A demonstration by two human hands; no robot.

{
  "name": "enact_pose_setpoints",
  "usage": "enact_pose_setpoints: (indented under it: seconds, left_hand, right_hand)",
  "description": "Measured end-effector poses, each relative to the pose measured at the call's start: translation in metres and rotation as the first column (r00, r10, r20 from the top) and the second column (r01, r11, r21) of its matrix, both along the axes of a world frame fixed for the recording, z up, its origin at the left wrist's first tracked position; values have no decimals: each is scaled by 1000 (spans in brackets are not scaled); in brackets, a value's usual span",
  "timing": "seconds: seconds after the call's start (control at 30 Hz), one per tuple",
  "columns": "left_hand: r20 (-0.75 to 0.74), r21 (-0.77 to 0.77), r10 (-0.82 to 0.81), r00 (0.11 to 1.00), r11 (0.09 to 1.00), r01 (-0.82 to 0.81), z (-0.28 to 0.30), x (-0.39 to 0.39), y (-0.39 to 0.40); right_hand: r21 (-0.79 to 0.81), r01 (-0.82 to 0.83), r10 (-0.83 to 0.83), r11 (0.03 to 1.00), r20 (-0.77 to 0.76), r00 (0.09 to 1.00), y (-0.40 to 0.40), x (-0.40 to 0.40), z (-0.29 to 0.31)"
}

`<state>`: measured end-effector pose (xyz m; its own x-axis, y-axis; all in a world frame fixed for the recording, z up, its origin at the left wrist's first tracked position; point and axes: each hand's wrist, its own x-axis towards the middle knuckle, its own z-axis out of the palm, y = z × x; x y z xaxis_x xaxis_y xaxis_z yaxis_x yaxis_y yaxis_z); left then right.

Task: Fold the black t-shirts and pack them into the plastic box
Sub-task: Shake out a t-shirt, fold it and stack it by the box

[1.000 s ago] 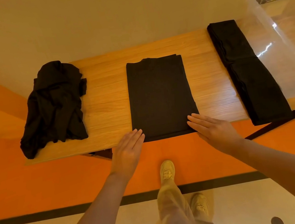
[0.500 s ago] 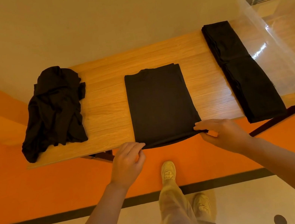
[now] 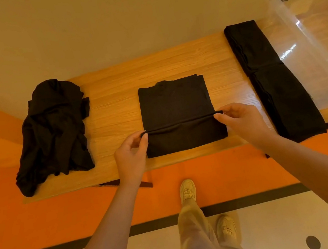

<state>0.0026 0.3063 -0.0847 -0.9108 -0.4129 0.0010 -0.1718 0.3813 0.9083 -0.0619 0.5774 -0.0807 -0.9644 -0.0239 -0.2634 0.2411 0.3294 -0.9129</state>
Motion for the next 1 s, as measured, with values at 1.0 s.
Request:
enact_pose_setpoints:
  seconds: [1.0]
  left_hand:
    - [125, -288, 47, 991, 958, -9, -33, -58, -8]
  right_hand:
    - [475, 59, -42, 878, -47, 998, -19, -41, -27]
